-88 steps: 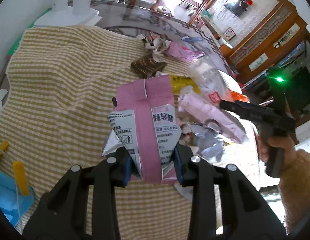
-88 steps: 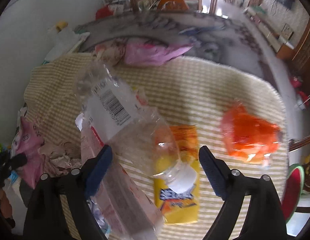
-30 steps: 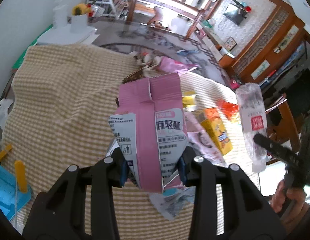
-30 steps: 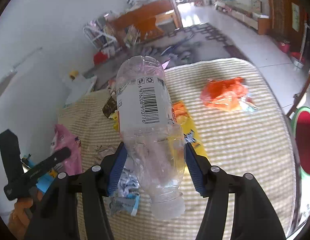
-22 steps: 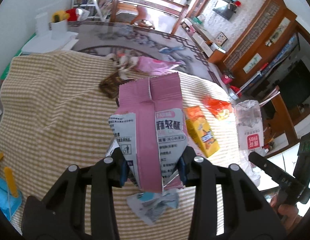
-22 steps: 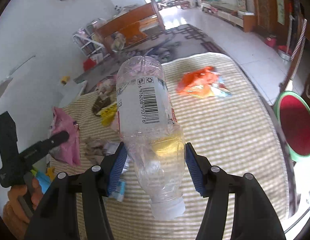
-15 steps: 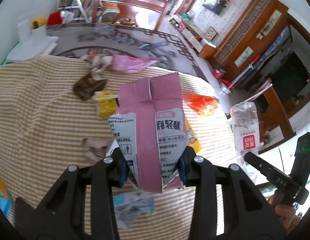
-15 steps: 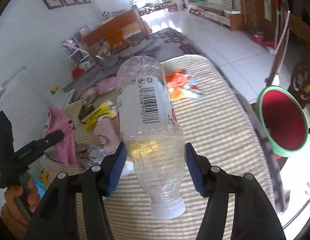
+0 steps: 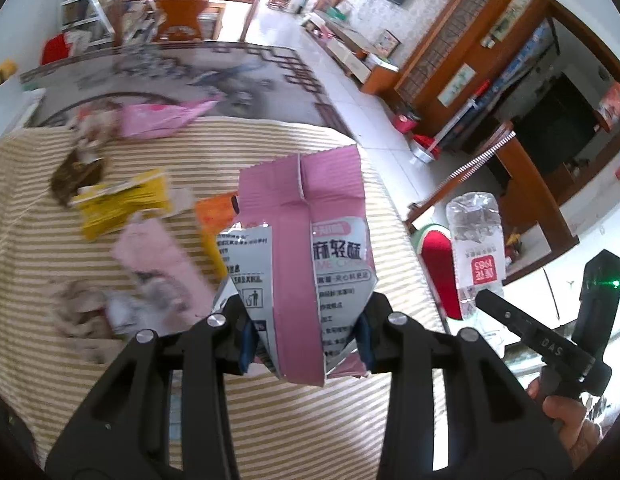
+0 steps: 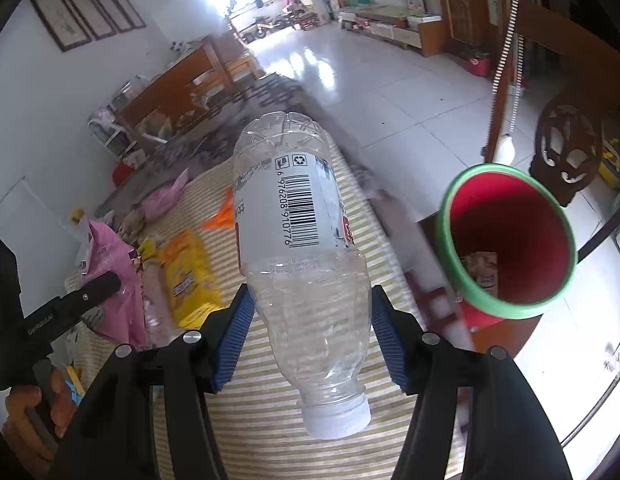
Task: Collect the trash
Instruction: 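Carry the bag and bottle to the red bin and release them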
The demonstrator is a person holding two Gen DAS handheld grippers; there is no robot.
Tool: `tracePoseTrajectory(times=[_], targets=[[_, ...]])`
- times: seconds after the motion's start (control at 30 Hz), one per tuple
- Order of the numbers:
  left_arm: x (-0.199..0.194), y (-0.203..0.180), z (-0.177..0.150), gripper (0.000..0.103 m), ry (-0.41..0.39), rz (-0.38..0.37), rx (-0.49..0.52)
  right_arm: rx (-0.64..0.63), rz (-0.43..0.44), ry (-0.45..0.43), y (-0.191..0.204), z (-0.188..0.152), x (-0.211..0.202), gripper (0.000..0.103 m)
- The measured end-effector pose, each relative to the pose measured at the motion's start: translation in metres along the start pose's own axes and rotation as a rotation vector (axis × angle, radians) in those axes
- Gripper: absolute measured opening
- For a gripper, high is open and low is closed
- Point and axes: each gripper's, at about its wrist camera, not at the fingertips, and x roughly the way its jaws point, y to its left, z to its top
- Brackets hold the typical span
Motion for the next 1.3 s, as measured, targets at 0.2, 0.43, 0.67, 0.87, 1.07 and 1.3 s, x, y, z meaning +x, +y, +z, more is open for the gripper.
tracePoseTrajectory(times=[0.2,0.43,0.67,0.87,1.07,1.3], targets=[[0.033,-0.058,0.003,0.037,0.039,-0.048,0.067,0.081,-0.033,0.001,-0.062,0.009,-0.005,0.057],[0.068,-0.114,0.001,0.037,0.103,-0.076,0.152,0.192,-0.124,0.028,-0.141,0.023,0.010,0.058],[0.104,-0.166,0.004,0.037,0.158,-0.098,0.241,0.278,-0.148,-0.005,-0.188,0.038,0.003,0.072],[0.136,-0.211,0.007,0.037,0.195,-0.147,0.309,0.313,-0.160,-0.059,-0.211,0.033,-0.028,0.074],[0.160,-0.268,0.012,0.067,0.195,-0.219,0.396,0.386,-0.204,-0.116,-0.238,0.022,-0.061,0.074],[0.157,-0.289,0.012,0.080,0.154,-0.253,0.413,0.409,-0.240,-0.163,-0.251,0.017,-0.083,0.074]])
